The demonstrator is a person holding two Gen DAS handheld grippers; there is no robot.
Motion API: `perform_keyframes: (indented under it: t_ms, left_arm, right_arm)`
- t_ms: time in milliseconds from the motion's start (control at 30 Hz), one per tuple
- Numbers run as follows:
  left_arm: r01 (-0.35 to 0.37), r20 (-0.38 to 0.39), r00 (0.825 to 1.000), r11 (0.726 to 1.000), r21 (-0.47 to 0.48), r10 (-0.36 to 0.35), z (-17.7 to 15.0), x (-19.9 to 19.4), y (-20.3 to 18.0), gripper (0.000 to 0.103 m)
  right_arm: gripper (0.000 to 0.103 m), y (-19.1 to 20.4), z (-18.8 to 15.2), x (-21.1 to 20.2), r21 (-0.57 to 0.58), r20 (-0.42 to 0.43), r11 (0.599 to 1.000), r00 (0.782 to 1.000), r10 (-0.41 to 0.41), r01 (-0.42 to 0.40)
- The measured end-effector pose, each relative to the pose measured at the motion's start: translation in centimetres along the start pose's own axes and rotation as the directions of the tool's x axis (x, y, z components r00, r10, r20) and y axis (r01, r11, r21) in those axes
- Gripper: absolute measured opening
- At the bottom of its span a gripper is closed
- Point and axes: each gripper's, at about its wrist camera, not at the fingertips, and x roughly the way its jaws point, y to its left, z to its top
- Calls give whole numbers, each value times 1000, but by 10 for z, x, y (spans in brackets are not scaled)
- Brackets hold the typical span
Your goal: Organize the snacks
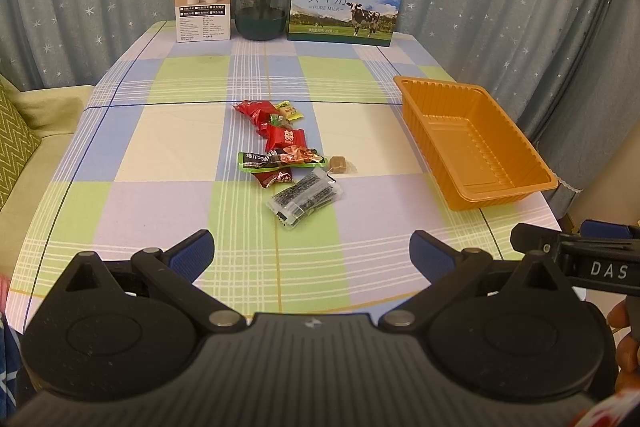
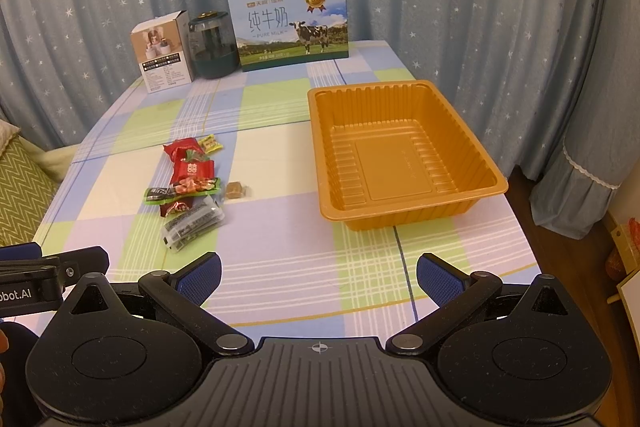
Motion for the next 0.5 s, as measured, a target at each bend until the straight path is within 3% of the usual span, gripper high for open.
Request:
perform_keyframes:
  t_ms: [500]
  left_arm:
    - [-2,3,1000,1000,2,2,0,0,0,103]
  right_arm:
    - [103,0,-1,1,1,-3,1000,1000,1,-1]
